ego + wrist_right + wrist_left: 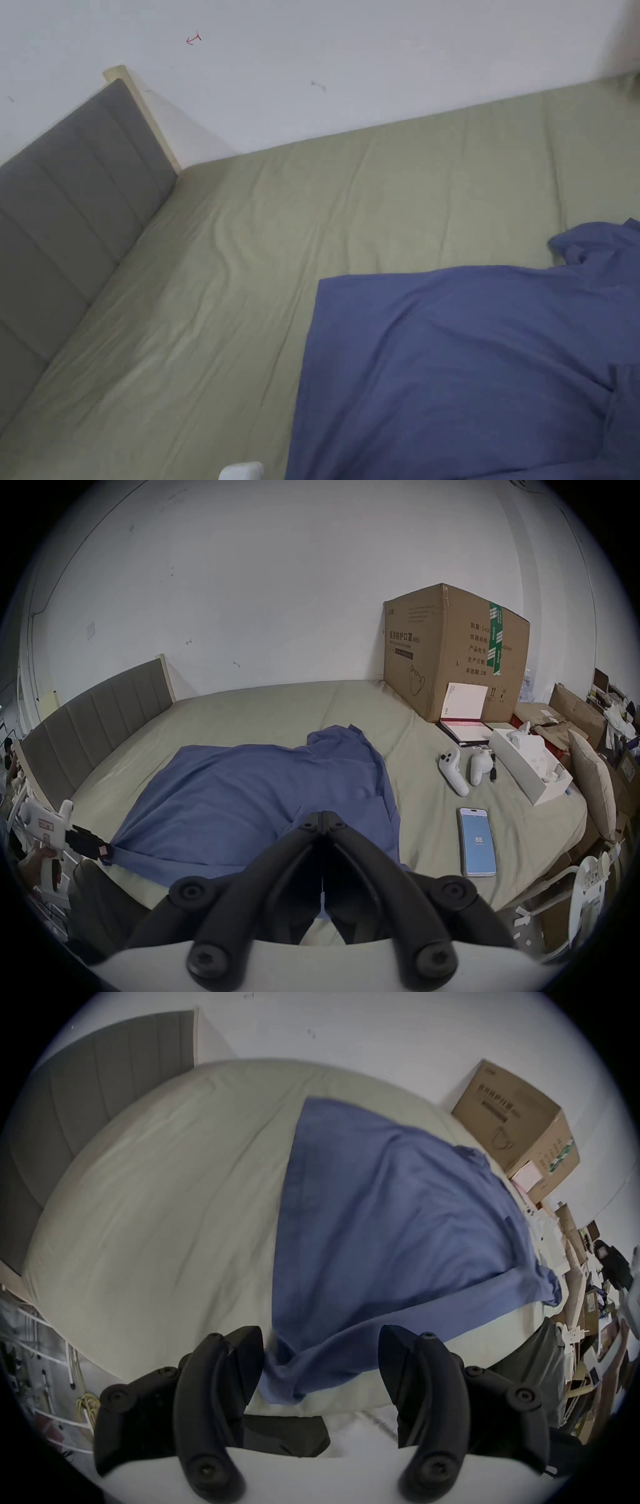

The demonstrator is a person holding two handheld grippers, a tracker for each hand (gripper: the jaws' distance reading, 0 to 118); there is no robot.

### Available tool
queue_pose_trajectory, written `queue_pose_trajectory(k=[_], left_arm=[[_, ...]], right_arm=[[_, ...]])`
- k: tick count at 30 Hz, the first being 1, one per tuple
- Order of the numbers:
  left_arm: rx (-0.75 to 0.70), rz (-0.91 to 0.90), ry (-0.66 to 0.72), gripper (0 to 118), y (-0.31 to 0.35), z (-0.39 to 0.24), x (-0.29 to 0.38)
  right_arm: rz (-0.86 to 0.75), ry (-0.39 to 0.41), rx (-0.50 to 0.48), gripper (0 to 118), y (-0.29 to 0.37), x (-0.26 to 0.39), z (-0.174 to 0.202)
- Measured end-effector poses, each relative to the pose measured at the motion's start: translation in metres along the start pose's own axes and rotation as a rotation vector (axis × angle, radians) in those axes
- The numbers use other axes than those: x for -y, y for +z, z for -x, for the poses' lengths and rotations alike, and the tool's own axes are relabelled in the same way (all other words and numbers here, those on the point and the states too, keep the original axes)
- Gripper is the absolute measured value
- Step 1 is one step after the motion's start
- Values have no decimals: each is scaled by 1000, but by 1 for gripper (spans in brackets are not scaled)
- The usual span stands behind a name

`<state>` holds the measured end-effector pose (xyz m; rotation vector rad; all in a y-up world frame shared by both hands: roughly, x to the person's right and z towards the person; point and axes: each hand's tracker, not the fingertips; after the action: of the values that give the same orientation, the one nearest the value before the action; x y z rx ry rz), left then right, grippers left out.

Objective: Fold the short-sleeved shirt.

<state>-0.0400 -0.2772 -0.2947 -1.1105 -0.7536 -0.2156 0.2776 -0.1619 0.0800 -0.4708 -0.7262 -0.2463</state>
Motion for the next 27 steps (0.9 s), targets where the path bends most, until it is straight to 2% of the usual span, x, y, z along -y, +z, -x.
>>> queue_pose_trajectory(k=[3,5,6,8,10,12,13,14,15,16,19,22,23,24,26,27], left_arm=[[-19,50,-14,42,-7,-2,-5],[-32,72,-70,38,-12,-4,-7],[-31,79,-68,30,-14,-4,-7],[-43,108,-102,26,-17,-7,-9],[-43,100,-127,11,-15,-15,-9],[-89,114,-200,10,-20,-24,-7],[-96,109,-201,10,-23,-26,-6],[-105,111,-205,10,-25,-28,-4],[-112,121,-212,10,-28,-30,-4],[-120,124,-223,10,-28,-32,-6],[-135,122,-244,10,-28,-35,-4],[-125,120,-226,10,-24,-35,-4],[-120,119,-220,10,-23,-34,-4],[-116,119,-215,10,-22,-34,-4],[-108,118,-208,10,-20,-34,-4],[-106,118,-203,10,-19,-34,-5]], right_arm=[[7,-4,10,0,2,1,-3],[14,-7,23,0,3,1,-8],[20,-10,31,0,3,1,-11],[37,-15,57,0,4,2,-18],[60,-32,113,0,6,3,-28],[119,-70,147,1,4,6,-44],[156,-89,153,15,0,10,-53],[204,-108,152,45,-6,14,-62],[261,-122,155,89,-14,20,-68],[295,-125,144,97,-21,27,-81],[415,-139,133,97,-46,43,-92],[523,-89,133,96,-80,65,-105],[553,-66,127,93,-89,69,-105],[566,-50,108,77,-95,76,-107],[603,-27,71,34,-104,83,-103],[618,-33,43,24,-107,84,-100]])
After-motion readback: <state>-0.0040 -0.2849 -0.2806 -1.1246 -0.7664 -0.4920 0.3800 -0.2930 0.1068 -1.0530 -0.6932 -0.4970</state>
